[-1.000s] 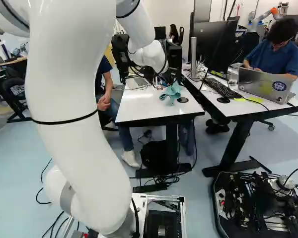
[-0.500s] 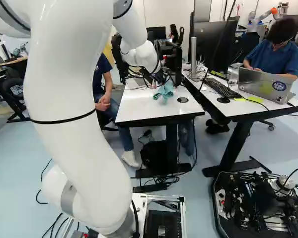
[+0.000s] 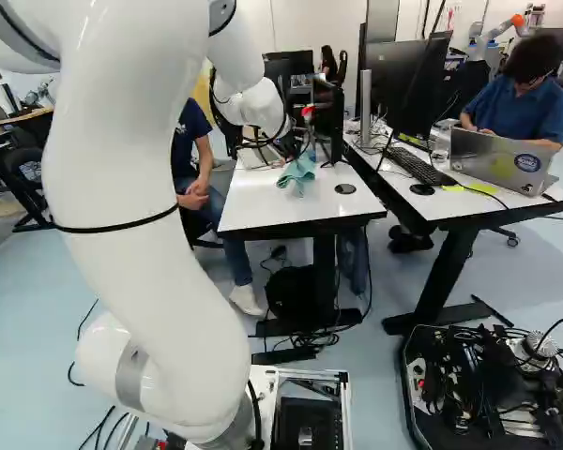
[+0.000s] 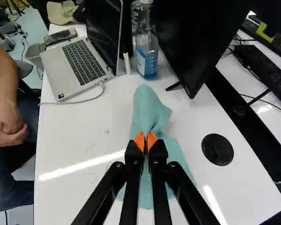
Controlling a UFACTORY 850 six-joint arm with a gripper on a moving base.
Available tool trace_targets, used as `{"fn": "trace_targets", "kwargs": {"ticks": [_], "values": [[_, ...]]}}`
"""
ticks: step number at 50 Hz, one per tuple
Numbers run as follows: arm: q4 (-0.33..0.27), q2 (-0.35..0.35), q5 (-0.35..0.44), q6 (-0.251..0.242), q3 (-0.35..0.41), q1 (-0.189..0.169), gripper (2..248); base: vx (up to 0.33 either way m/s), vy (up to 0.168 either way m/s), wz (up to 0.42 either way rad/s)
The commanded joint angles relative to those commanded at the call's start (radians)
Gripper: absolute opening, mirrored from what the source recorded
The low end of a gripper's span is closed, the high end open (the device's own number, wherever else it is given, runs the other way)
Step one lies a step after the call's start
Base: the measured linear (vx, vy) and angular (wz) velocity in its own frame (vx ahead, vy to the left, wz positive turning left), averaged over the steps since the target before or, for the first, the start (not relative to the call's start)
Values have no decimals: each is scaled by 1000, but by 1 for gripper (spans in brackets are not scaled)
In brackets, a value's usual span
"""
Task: Clean the table with the green towel
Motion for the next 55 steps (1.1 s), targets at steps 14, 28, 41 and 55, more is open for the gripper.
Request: {"fn": "trace_targets", "kwargs": {"ticks": [14,28,41,55], "values": [[0,-1,0,0,-2,41,32,0,0,0],[0,-5,0,0,-6,81,32,0,0,0],[0,-14,0,0,-8,105,32,0,0,0],[0,-42,0,0,-10,107,32,0,0,0]]}}
